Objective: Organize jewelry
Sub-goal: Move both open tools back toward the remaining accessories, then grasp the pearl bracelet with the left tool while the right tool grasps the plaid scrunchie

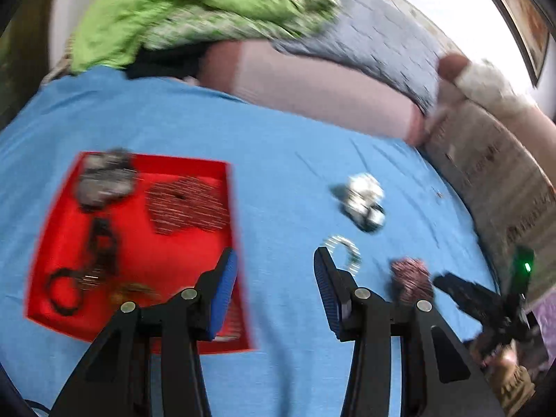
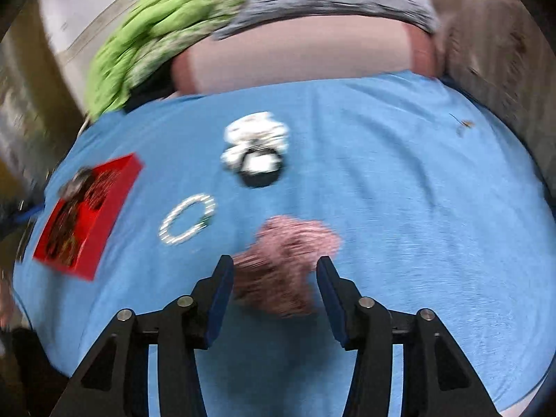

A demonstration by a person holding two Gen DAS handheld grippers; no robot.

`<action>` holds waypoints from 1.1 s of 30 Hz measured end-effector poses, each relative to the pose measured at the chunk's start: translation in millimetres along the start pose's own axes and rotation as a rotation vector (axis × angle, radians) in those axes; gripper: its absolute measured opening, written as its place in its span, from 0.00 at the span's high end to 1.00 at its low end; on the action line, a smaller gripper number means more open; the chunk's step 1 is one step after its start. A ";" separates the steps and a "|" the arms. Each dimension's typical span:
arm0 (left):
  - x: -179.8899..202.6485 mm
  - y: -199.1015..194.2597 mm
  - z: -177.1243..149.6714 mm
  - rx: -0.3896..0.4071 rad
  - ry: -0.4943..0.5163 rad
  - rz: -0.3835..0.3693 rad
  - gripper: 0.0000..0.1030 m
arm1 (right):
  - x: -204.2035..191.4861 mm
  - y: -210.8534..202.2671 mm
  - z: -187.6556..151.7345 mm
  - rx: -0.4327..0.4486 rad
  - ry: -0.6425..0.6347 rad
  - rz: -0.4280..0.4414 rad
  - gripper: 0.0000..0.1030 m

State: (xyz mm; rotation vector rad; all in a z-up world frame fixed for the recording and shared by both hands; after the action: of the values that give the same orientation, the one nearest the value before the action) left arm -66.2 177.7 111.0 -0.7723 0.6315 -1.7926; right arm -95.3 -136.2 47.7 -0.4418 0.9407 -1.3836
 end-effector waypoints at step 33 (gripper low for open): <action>83.6 158.2 -3.7 -0.218 0.199 0.135 0.88 | 18.8 53.7 -2.0 -0.048 0.062 0.107 0.55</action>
State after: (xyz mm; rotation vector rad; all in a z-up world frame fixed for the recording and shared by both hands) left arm 5.5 47.8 10.8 -0.6821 1.0003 -1.7061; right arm -64.7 -143.7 0.3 -0.3806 1.0354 -1.2859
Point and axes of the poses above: each gripper's, at about its wrist camera, not at the fingertips, and y roughly the way its jaws point, x to its right, z to its top, the point moved 1 cm from there along y, roughly the way its jaws point, and after that the axes turned 7 degrees about y, right-handed, at the moved point
